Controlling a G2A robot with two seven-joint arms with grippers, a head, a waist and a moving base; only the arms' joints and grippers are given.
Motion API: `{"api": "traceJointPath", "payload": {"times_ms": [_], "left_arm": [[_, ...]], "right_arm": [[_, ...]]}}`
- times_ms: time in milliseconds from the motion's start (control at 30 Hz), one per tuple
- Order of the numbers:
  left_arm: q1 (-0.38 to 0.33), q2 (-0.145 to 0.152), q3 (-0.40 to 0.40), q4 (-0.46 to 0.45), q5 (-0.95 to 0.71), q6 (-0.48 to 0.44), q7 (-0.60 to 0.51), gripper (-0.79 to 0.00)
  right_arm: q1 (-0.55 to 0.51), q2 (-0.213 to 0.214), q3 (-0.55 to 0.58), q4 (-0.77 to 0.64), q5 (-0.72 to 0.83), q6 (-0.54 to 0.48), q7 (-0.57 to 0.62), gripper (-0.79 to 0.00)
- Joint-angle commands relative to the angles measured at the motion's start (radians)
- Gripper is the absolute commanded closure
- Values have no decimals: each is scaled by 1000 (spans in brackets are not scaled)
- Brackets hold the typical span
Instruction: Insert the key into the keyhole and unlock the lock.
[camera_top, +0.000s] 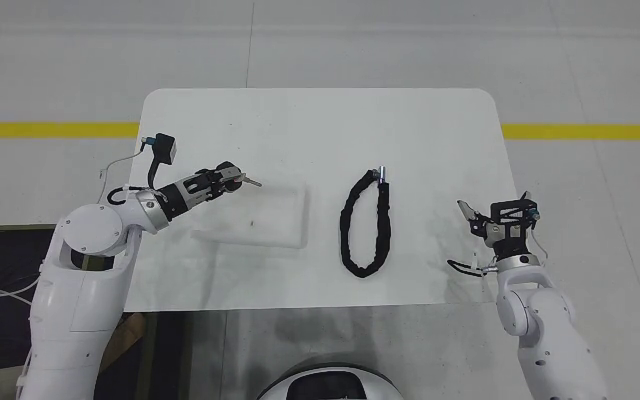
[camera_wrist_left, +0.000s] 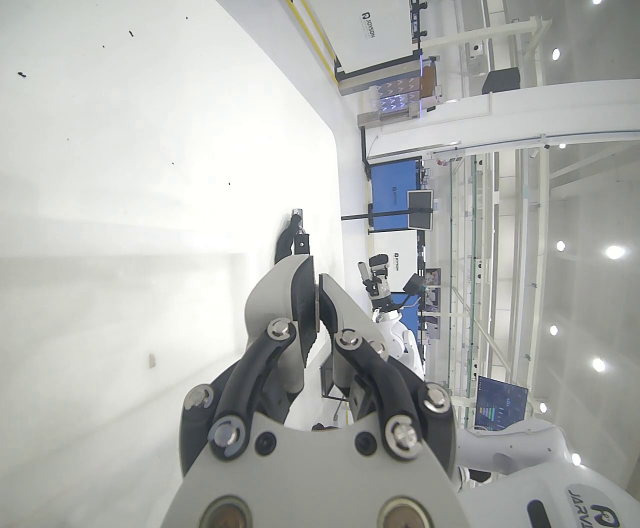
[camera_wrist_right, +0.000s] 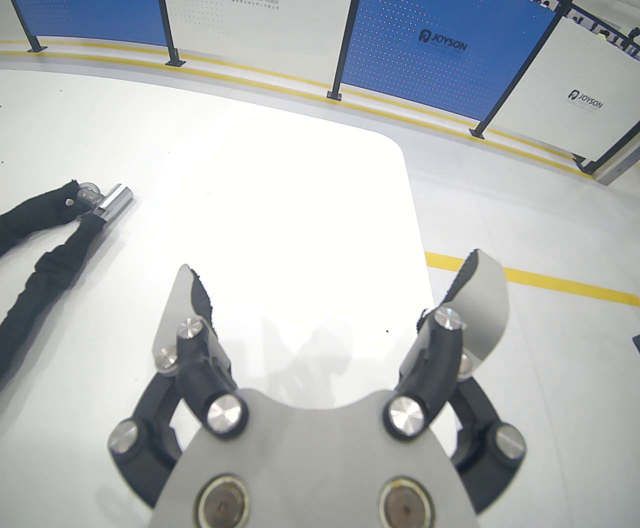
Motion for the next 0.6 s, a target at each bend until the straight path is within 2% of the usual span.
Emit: {"api": "traceJointPath", "payload": {"times_ms": [0,267,333,400,567], "left_arm": [[0,0,0,0,0,0,0,0],[0,0,0,0,0,0,0,0],[0,0,0,0,0,0,0,0],[0,0,0,0,0,0,0,0],[0,0,0,0,0,0,0,0]], "right_arm": [[0,0,0,0,0,0,0,-785],[0,0,-3,-3,8,-8,2,-785],[5,-6,-18,-45,95,-15,44,-785],[28,-12,-59,-109,136,15,152,-785],[135,-22,-143,-208,292,19,448,-785]]}}
